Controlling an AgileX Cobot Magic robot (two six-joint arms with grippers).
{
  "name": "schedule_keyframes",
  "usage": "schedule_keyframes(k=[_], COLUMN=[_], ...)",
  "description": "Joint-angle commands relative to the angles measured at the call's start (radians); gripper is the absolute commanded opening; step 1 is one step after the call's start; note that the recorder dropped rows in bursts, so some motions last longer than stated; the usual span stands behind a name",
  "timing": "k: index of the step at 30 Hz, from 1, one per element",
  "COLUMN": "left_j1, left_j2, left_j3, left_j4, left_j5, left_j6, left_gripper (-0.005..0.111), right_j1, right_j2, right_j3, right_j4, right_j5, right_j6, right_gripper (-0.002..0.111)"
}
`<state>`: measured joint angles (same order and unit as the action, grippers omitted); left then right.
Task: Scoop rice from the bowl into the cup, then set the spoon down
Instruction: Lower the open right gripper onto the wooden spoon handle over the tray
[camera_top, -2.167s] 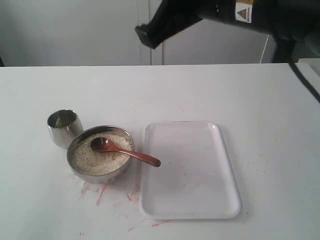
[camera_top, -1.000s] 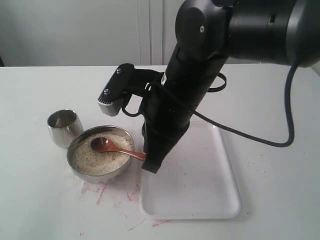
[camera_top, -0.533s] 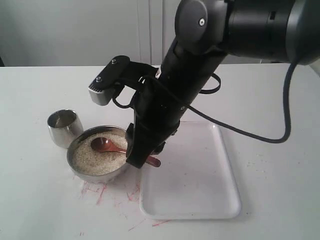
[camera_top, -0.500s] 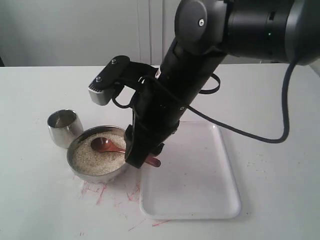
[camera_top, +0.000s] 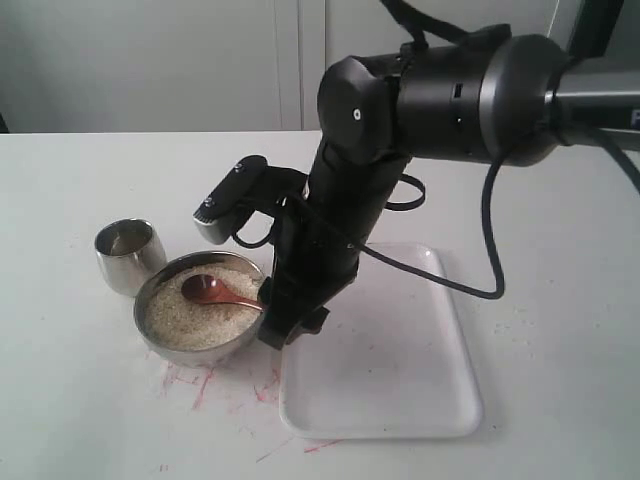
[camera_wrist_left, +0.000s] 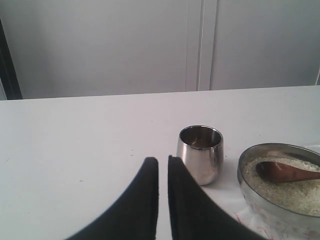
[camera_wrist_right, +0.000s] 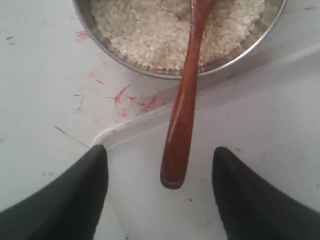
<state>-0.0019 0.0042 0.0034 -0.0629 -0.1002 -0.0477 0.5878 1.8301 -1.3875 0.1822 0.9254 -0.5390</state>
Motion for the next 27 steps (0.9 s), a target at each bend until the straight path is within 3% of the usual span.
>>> schedule_keyframes(k=[1, 17, 22, 27], left_j1=[-0.001, -0.001, -0.001, -0.001], left_j2=[-0.004, -0.004, -0.004, -0.004], left_j3=[-0.003, -0.003, -0.003, -0.003], left_j4=[-0.004, -0.004, -0.004, -0.004], left_j5=[-0.005, -0.005, -0.005, -0.005], left_j6=[-0.001, -0.001, -0.001, -0.001], left_gripper=[0.014, 0.014, 0.014, 0.014], right_j1=[0.000, 0.000, 0.000, 0.000], right_j2=[0.004, 0.080, 0.082, 0.086], right_j3=[-0.008, -0.008, -0.008, -0.008], right_j4=[-0.023, -0.025, -0.025, -0.025], right_j5=[-0.008, -0.026, -0.046, -0.067], right_j6=[0.020, 0.028, 0.028, 0.028], right_gripper=[0.058, 0.058, 0.047, 0.046])
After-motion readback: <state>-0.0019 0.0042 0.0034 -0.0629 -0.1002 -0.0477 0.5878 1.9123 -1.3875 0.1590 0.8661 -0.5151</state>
